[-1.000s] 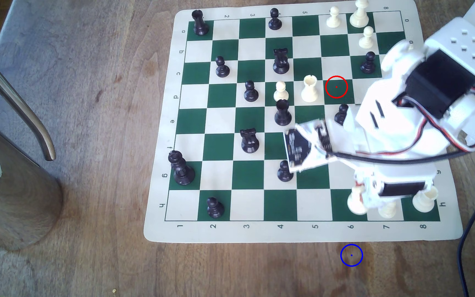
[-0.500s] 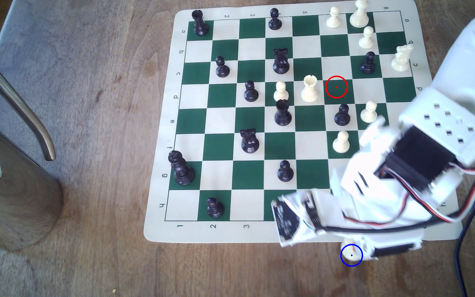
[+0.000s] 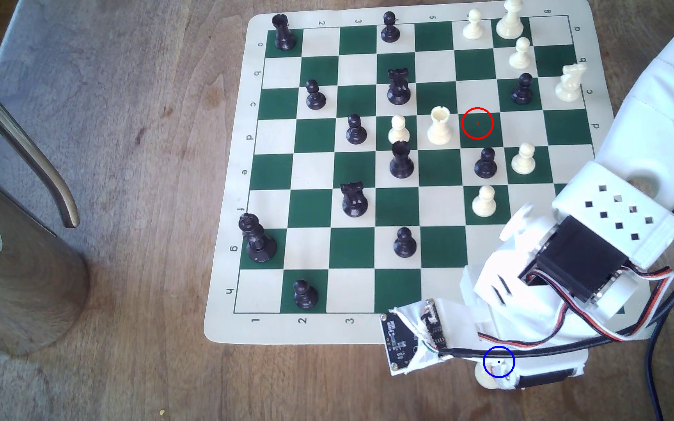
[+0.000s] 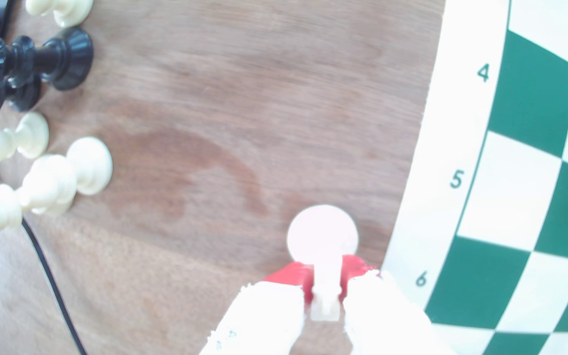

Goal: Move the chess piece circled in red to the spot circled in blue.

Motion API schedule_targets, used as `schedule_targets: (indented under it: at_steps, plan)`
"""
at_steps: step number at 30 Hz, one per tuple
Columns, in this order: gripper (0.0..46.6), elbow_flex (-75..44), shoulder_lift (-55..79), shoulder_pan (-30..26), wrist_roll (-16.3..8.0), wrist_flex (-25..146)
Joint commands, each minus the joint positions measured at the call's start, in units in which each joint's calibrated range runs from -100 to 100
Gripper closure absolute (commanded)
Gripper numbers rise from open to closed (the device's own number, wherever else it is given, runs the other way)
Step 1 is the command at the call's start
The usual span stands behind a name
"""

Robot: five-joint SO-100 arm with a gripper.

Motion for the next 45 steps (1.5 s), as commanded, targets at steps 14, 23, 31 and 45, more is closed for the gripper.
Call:
schedule_targets:
  at_steps: [14, 23, 31, 45]
  plan:
    - [46.4, 0.97, -3.29, -1.06, -0.34, 1.54]
    - [34.0, 1.69, -3.37, -0.74, 0.34, 1.54]
    - [24.7, 3.32, -7.96, 0.12, 2.34, 7.11]
    - [21.9, 18.01, -28.41, 5.83, 3.71, 17.76]
